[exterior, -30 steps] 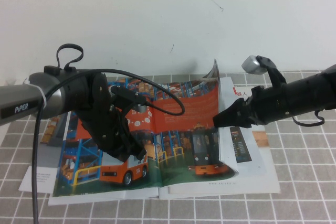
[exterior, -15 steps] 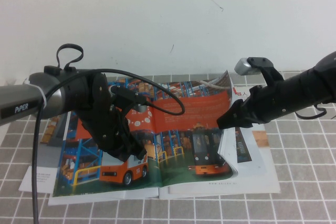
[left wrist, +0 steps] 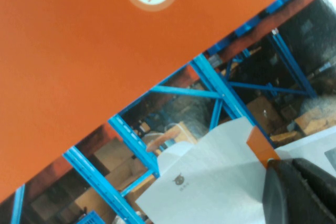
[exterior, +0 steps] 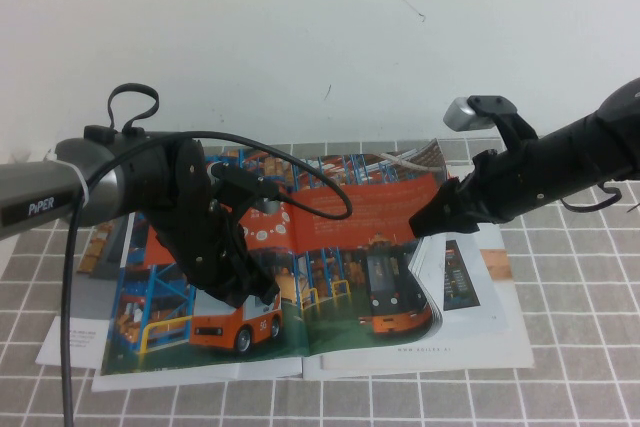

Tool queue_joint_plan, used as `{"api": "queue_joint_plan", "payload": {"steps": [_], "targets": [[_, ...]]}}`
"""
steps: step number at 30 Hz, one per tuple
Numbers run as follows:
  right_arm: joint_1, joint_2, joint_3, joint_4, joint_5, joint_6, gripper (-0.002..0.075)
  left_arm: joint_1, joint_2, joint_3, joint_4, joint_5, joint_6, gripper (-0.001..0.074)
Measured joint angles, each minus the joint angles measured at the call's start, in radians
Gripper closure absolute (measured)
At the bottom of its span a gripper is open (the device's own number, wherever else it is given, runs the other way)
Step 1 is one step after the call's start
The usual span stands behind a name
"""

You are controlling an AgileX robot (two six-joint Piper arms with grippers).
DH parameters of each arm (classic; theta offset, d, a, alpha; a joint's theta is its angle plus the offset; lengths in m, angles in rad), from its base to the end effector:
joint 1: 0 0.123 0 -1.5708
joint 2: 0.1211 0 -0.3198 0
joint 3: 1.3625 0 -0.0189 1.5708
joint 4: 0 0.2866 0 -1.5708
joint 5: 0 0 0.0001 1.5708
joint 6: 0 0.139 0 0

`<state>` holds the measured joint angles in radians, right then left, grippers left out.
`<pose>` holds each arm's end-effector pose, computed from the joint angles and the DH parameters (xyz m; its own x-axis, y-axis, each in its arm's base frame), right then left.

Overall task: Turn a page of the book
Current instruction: Open the closed book

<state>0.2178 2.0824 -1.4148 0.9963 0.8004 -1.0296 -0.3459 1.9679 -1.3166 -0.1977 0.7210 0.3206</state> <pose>0.4606 0.1878 0.1411 -0.7559 -0.3359 -0.5620 -0.6131 0.6642 0.4277 0.4179 -0.1698 0.1317 -0.8235 0.4764 -0.3080 0.5196 0.8513 -0.0726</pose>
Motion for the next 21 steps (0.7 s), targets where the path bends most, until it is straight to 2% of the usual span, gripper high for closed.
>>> {"api": "queue_joint_plan", "payload": {"steps": [5, 21], "targets": [[0.0, 0.0, 0.0, -0.024, 0.0, 0.019, 0.0303, 0.0, 0.0, 0.0, 0.0, -0.001, 0.0, 0.0738], [0.037, 0.0, -0.061, -0.153, 0.024, 0.023, 0.0299, 0.0, 0.0, 0.0, 0.0, -0.001, 0.0, 0.0738]]}}
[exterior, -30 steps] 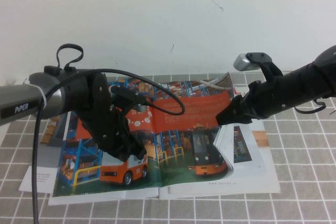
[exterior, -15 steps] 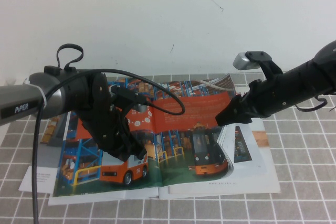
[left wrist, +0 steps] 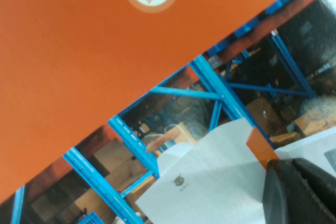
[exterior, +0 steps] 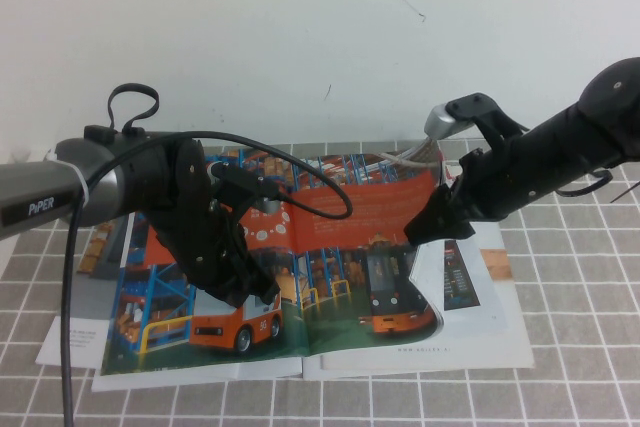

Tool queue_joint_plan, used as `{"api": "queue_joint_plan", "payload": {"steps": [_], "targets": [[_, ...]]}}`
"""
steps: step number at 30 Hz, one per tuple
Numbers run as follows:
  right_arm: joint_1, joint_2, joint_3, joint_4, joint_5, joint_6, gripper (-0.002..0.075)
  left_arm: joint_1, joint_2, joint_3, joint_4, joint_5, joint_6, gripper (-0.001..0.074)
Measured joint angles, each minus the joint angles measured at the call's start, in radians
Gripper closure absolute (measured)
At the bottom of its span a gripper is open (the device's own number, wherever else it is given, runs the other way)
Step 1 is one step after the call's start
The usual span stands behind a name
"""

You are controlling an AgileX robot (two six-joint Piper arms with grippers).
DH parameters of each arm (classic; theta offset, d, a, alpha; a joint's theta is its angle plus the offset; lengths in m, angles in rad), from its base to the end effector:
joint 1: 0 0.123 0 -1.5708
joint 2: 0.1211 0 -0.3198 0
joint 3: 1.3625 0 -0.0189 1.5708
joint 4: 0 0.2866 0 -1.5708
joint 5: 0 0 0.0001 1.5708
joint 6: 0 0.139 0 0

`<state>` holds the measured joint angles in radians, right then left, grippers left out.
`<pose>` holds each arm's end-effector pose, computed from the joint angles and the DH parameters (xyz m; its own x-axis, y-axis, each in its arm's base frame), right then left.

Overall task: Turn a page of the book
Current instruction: Open the closed book

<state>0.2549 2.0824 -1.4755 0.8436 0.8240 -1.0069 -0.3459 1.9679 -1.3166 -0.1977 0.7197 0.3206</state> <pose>0.4602 0.1987 0.1492 -0.6756 -0.4764 -0.5627 -0.7102 0.6253 0.3233 0.4181 -0.1698 0.1317 -0.8232 0.4761 -0.3092 0.5195 0.8514 -0.0722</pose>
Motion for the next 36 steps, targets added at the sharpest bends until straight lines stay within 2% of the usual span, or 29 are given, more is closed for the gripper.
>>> {"api": "queue_joint_plan", "payload": {"steps": [11, 27, 36], "targets": [[0.073, 0.0, 0.0, -0.029, -0.03, -0.04, 0.0318, 0.0, 0.0, 0.0, 0.0, -0.001, 0.0, 0.0738], [0.082, 0.0, 0.0, 0.02, -0.035, -0.054, 0.0319, 0.0, 0.0, 0.0, -0.009, -0.001, 0.01, 0.0738], [0.082, 0.0, 0.0, 0.0, -0.054, -0.05, 0.0319, 0.0, 0.007, -0.053, -0.202, 0.042, 0.172, 0.0738]]}}
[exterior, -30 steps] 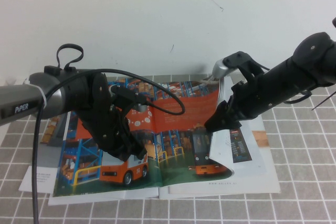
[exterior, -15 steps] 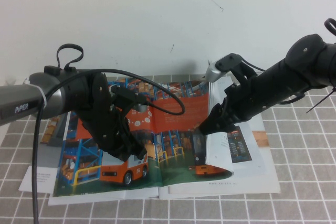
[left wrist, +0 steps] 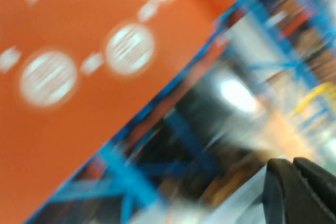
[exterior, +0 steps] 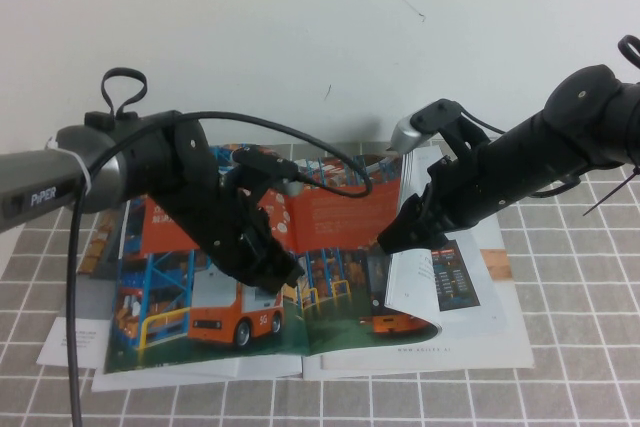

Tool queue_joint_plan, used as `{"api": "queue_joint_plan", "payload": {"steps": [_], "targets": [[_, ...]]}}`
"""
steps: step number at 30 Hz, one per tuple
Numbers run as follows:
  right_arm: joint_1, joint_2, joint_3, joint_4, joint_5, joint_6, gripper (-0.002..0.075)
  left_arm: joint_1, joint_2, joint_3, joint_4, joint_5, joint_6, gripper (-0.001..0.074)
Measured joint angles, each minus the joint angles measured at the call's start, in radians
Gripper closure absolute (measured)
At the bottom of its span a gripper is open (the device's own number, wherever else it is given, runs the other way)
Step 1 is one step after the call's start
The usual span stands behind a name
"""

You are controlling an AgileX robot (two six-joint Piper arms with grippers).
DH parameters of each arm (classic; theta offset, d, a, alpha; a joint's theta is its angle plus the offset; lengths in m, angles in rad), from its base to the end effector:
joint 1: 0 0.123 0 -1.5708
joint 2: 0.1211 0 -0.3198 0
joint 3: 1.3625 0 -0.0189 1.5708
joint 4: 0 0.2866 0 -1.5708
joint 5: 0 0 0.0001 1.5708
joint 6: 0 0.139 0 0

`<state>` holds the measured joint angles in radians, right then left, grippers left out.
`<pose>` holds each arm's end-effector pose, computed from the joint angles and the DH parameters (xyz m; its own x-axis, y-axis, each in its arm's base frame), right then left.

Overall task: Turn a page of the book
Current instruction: Open the closed book

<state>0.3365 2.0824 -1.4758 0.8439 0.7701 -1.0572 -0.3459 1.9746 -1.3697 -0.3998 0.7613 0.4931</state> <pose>0.4499 0.2340 0.1497 -0.5909 -0.5407 -0.5987 -0.7816 0.5674 0.2590 0.4222 -0.1919 0.1478 -0.7924 0.4852 -0.3698 0.5746 0.7972 -0.1853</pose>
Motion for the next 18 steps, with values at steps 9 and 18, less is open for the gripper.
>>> {"api": "queue_joint_plan", "payload": {"steps": [9, 18], "targets": [[0.0, 0.0, 0.0, 0.0, -0.006, 0.006, 0.0319, 0.0, 0.004, -0.1, -0.357, 0.135, 0.153, 0.0738], [0.0, 0.0, 0.0, 0.017, -0.011, 0.019, 0.0318, 0.0, 0.006, -0.105, -0.344, 0.146, 0.158, 0.0738]]}}
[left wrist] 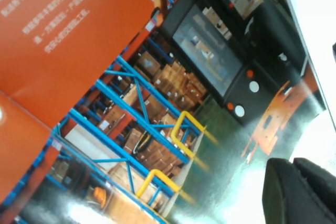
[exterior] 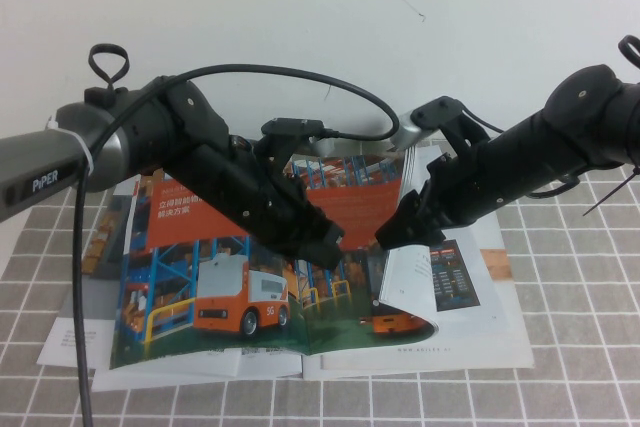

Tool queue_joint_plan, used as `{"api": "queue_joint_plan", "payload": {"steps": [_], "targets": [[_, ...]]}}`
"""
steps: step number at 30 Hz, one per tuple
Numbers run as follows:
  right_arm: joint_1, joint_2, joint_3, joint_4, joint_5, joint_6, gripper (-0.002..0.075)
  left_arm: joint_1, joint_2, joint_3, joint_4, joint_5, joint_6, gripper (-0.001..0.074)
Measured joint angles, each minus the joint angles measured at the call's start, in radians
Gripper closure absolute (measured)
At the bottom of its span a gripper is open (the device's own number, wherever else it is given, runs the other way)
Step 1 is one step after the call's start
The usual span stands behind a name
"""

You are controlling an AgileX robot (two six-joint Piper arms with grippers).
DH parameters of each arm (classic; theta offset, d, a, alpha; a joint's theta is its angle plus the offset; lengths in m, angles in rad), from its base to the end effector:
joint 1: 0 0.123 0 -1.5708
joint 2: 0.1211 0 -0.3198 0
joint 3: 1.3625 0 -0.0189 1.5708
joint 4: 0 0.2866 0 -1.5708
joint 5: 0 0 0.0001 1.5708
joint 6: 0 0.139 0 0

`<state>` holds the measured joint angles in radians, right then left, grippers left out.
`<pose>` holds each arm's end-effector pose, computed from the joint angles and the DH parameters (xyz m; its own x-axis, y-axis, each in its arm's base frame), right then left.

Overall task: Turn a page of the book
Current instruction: Open the closed book

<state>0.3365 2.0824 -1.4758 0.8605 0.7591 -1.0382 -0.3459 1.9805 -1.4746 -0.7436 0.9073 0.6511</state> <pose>0.4516 0.2349 0.1508 -0.6117 -0.5132 -0.6021 -0.7622 0.5861 0.2747 0.4234 -0.2314 0.1911 -0.7947 0.4081 -0.4495 0.5937 0.6769 -0.4351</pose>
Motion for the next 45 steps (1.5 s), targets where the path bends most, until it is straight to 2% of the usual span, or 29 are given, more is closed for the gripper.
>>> {"api": "queue_joint_plan", "payload": {"steps": [5, 21, 35, 45], "targets": [[0.0, -0.009, 0.0, -0.003, -0.023, 0.016, 0.0317, 0.0, 0.0, 0.0, 0.007, -0.002, -0.012, 0.0738], [0.0, -0.021, -0.055, -0.18, -0.028, 0.202, 0.0316, 0.0, 0.0, 0.0, 0.009, -0.006, -0.012, 0.0738], [0.0, -0.021, -0.055, -0.212, 0.013, 0.19, 0.0316, 0.0, 0.0, 0.0, 0.011, -0.006, -0.012, 0.0738], [0.0, -0.021, -0.055, -0.114, 0.011, 0.119, 0.0316, 0.0, 0.0, 0.0, 0.011, -0.006, -0.012, 0.0738]]}}
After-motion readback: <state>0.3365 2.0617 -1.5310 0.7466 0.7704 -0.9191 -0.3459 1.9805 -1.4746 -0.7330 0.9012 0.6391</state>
